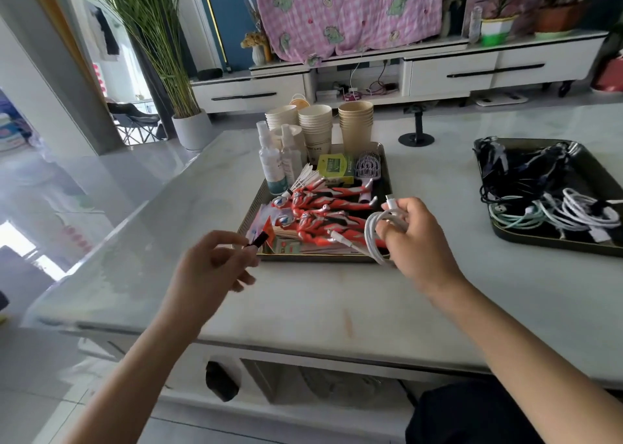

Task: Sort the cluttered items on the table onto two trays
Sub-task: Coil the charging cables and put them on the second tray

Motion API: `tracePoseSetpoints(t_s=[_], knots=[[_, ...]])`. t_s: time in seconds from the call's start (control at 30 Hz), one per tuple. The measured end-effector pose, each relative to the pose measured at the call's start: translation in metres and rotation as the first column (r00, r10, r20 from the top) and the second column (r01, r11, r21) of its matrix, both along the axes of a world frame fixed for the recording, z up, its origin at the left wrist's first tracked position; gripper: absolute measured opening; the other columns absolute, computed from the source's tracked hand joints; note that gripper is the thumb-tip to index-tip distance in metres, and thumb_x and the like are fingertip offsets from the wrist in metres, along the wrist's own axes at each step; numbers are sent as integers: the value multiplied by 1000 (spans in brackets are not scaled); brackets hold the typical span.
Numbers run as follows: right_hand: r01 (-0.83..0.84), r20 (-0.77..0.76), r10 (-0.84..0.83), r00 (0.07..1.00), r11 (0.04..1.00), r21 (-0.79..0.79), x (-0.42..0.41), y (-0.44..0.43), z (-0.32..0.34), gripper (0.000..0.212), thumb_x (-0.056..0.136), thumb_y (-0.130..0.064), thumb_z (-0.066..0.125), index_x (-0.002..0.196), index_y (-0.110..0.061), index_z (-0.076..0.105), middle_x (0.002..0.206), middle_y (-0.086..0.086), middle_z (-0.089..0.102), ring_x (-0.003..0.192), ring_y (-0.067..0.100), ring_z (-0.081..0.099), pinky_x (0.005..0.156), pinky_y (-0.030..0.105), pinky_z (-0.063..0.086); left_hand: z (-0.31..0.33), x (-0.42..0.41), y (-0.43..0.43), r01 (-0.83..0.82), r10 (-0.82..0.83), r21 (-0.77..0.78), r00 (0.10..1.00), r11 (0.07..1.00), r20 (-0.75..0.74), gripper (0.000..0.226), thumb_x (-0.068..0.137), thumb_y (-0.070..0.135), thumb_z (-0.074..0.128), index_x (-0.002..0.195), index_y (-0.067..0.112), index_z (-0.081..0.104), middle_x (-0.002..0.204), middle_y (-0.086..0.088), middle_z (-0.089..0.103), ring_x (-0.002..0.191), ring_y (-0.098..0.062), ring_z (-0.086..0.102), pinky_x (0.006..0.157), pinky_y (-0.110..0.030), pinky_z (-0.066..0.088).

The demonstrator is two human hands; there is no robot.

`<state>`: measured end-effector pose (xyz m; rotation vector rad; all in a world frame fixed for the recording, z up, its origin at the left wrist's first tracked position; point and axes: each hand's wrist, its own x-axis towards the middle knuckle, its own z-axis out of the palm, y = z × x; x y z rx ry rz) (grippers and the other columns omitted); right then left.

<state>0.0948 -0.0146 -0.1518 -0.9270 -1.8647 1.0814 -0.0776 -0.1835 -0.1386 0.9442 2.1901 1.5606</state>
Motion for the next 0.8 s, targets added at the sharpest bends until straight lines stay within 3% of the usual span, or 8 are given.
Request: tracePoseSetpoints(t_s=[0.1,0.27,0.37,0.47,0.5,0.57,0.67,0.8], knots=[[-94,-23,92,995,981,-167,4,-2,3,27,88,-12,56,111,-20,44,83,-3,52,71,14,50,58,27,40,14,44,25,129,-150,131,976,983,160,6,82,11,63,85,8,60,65,-2,71,54,-9,64,51,-17,51],[-138,-88,120,989,958,-250,26,4,8,19,86,-5,50,103,-13,55,73,-4,52,63,9,47,52,20,34,29,107,67,174,-263,330,932,928,248,7,84,14,61,81,9,63,68,-2,71,64,-14,68,59,-23,54],[-128,-143,93,985,957,-261,53,11,16,11,90,-8,50,82,-13,56,61,-4,49,51,5,45,44,14,36,33,140,91,79,-241,433,911,898,334,10,83,20,62,80,10,66,79,-7,71,75,-20,64,71,-32,54],[13,-201,-77,977,954,-300,90,26,22,16,92,-14,51,77,-18,53,58,-5,47,42,-1,42,43,16,36,35,175,114,-124,-151,455,840,882,521,10,83,28,64,79,19,66,76,5,65,79,-12,57,76,-27,46],[88,-216,-159,963,948,-305,109,35,24,16,93,-15,51,77,-18,53,58,-5,47,42,-1,42,43,16,37,35,195,124,-156,-157,429,779,890,608,10,84,31,64,79,22,65,78,9,63,83,-10,57,80,-27,45],[178,-251,-269,930,926,-334,127,42,30,18,94,-16,49,77,-17,52,58,-6,47,45,1,44,42,15,37,32,220,132,-173,-166,345,630,922,759,13,86,35,61,91,24,61,101,6,62,108,-13,55,95,-31,43],[304,-270,-400,876,892,-334,157,51,31,21,94,-17,47,74,-17,51,61,-4,47,54,9,44,42,15,37,29,262,143,73,-284,276,326,958,902,36,87,35,57,120,20,54,134,-16,48,132,-27,38,103,-39,34],[359,-241,-430,870,887,-290,178,52,31,20,90,-9,45,72,-12,53,61,1,48,52,12,43,48,22,35,23,281,151,319,-525,467,126,825,842,22,78,33,59,87,17,72,122,-18,62,124,-29,51,108,-42,34]])
